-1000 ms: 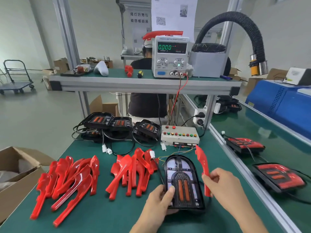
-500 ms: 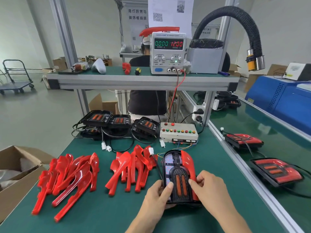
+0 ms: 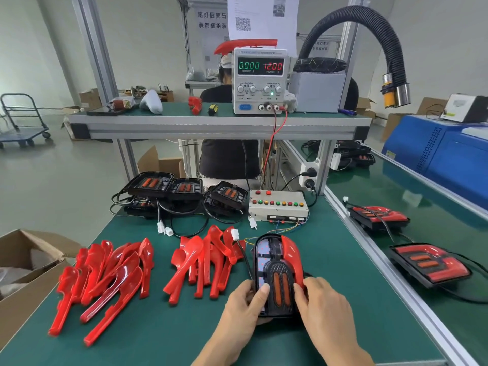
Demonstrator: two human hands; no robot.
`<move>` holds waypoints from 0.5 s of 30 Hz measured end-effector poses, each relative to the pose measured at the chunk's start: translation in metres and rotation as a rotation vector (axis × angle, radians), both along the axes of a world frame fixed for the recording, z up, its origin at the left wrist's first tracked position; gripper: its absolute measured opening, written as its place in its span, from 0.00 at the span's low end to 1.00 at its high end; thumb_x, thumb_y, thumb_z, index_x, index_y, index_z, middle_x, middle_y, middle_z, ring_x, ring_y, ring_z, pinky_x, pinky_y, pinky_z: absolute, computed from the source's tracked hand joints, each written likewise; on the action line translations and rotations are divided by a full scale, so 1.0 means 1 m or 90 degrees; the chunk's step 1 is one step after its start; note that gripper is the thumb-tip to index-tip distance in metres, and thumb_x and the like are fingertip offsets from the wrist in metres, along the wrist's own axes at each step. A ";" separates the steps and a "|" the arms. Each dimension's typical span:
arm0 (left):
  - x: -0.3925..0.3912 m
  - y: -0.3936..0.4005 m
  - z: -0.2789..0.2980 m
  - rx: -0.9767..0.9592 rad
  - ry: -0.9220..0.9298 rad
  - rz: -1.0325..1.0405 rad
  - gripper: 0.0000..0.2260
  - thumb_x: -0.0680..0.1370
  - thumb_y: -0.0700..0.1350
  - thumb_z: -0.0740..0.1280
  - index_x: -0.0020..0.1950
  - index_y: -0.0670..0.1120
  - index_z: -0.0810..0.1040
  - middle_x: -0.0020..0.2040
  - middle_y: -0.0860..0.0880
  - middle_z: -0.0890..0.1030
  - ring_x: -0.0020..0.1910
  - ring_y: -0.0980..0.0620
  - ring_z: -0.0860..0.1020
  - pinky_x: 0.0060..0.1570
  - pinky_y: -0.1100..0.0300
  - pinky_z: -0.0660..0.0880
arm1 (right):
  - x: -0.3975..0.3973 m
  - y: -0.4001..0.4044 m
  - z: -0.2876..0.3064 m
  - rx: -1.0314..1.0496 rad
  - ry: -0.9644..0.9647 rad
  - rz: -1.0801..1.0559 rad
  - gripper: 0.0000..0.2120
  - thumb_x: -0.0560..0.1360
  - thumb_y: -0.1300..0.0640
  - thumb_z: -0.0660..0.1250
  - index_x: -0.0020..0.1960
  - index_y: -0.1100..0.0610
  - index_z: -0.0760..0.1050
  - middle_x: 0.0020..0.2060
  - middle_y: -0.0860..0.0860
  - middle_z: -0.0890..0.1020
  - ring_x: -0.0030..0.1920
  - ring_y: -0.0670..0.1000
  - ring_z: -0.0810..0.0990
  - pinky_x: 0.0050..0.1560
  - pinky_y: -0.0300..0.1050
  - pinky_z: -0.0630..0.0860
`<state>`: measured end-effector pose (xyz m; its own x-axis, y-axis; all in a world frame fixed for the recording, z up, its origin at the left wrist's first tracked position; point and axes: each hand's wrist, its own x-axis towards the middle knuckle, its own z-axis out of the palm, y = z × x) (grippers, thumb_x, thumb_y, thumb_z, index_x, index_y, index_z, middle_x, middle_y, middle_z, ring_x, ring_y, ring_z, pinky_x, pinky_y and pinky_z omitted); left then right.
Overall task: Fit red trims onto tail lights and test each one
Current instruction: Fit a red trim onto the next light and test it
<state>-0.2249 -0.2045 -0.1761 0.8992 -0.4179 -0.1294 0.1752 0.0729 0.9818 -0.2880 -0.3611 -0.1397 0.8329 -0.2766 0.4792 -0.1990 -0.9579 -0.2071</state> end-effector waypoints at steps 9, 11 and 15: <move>-0.001 0.001 0.003 -0.020 -0.005 -0.006 0.15 0.80 0.54 0.66 0.60 0.44 0.78 0.53 0.46 0.86 0.55 0.48 0.85 0.51 0.53 0.82 | 0.001 -0.008 -0.004 0.055 -0.105 0.039 0.11 0.68 0.58 0.81 0.37 0.57 0.78 0.29 0.49 0.74 0.21 0.54 0.72 0.21 0.47 0.69; -0.002 0.002 0.005 -0.026 -0.007 -0.006 0.17 0.78 0.55 0.67 0.59 0.44 0.78 0.52 0.46 0.86 0.54 0.48 0.85 0.51 0.53 0.82 | 0.001 -0.008 -0.007 0.066 -0.113 0.036 0.11 0.68 0.59 0.81 0.37 0.57 0.79 0.29 0.50 0.74 0.21 0.55 0.72 0.21 0.48 0.70; -0.002 0.002 0.004 -0.031 -0.011 -0.015 0.19 0.77 0.57 0.67 0.58 0.43 0.78 0.53 0.46 0.86 0.55 0.48 0.85 0.51 0.53 0.82 | 0.000 -0.008 -0.010 0.067 -0.134 0.045 0.10 0.68 0.60 0.81 0.38 0.58 0.80 0.31 0.50 0.75 0.22 0.56 0.73 0.21 0.49 0.73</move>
